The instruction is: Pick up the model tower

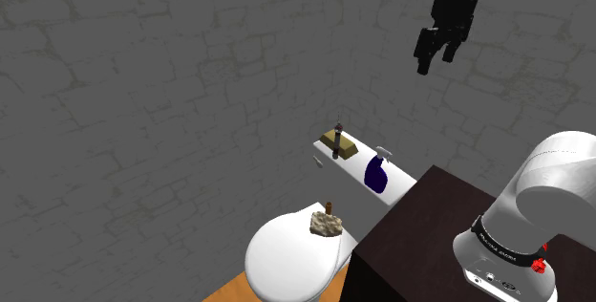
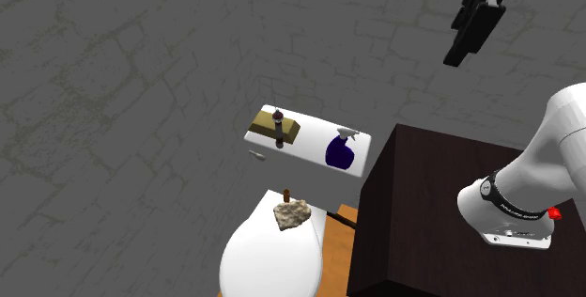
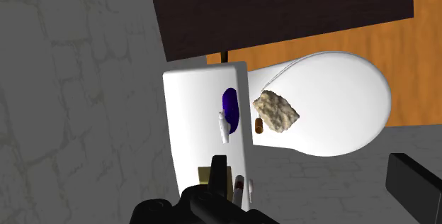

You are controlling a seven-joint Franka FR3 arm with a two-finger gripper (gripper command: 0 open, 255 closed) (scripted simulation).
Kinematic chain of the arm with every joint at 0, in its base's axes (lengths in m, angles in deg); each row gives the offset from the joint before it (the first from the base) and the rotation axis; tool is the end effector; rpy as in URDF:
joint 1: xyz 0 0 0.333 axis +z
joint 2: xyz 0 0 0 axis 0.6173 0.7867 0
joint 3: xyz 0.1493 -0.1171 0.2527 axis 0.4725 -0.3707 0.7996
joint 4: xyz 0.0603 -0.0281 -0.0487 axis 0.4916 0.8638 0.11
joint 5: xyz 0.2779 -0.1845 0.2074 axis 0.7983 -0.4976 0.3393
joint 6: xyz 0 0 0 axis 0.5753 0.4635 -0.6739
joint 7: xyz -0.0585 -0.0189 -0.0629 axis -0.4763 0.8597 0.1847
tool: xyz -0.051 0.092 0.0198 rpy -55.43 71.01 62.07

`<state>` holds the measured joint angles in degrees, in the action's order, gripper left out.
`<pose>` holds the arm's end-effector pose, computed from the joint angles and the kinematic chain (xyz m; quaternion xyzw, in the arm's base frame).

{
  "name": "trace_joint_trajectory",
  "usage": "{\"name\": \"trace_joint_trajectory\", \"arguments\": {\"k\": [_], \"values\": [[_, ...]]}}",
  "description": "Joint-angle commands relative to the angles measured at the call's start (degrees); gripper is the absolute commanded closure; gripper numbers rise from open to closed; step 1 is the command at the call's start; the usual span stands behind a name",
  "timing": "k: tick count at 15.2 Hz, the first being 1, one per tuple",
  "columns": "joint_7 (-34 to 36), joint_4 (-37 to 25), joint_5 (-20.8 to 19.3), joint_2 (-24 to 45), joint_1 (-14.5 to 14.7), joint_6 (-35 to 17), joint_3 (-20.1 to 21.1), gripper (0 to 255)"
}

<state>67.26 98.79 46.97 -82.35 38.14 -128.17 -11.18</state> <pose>0.2984 -0.0150 0.6088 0.9960 -0.0774 -0.0022 0.0443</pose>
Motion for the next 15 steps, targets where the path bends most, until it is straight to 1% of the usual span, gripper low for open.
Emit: {"name": "trace_joint_trajectory", "arguments": {"k": [1,8,15], "values": [[0.0,0.0,0.0,0.0,0.0,0.0,0.0,0],[-4.7,7.4,-0.9,5.4,-0.4,-15.3,-5.8,0],[-10.4,10.5,-0.1,15.8,-0.1,-30.9,-11.7,0]]}}
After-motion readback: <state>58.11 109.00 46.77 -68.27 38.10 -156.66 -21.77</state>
